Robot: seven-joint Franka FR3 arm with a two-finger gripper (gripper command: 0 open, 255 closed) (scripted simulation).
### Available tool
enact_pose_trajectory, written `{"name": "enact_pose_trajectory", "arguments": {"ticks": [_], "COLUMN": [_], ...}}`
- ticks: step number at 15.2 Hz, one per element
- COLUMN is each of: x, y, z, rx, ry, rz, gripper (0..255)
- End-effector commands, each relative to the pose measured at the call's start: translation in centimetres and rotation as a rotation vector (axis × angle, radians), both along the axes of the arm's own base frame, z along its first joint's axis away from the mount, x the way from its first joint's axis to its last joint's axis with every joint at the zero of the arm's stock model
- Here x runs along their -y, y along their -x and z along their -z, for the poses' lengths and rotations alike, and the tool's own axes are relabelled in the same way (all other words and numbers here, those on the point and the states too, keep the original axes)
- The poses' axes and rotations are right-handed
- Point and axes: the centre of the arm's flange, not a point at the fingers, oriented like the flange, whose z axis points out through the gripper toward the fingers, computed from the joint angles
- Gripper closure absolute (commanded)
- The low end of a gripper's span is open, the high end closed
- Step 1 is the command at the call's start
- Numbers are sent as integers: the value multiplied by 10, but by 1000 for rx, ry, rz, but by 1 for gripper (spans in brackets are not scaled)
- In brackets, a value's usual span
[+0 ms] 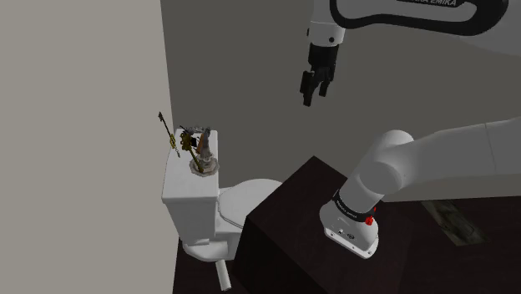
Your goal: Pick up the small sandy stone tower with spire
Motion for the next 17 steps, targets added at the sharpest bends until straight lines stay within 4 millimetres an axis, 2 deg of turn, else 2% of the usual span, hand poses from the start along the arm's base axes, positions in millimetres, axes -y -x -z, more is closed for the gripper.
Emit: {"name": "enact_pose_trajectory", "arguments": {"ticks": [1, 17], "x": [0, -25], "y": [0, -162], "z": [0, 129], "rx": [0, 9], "ry": [0, -39], "rz": [0, -33], "gripper": [0, 0]}}
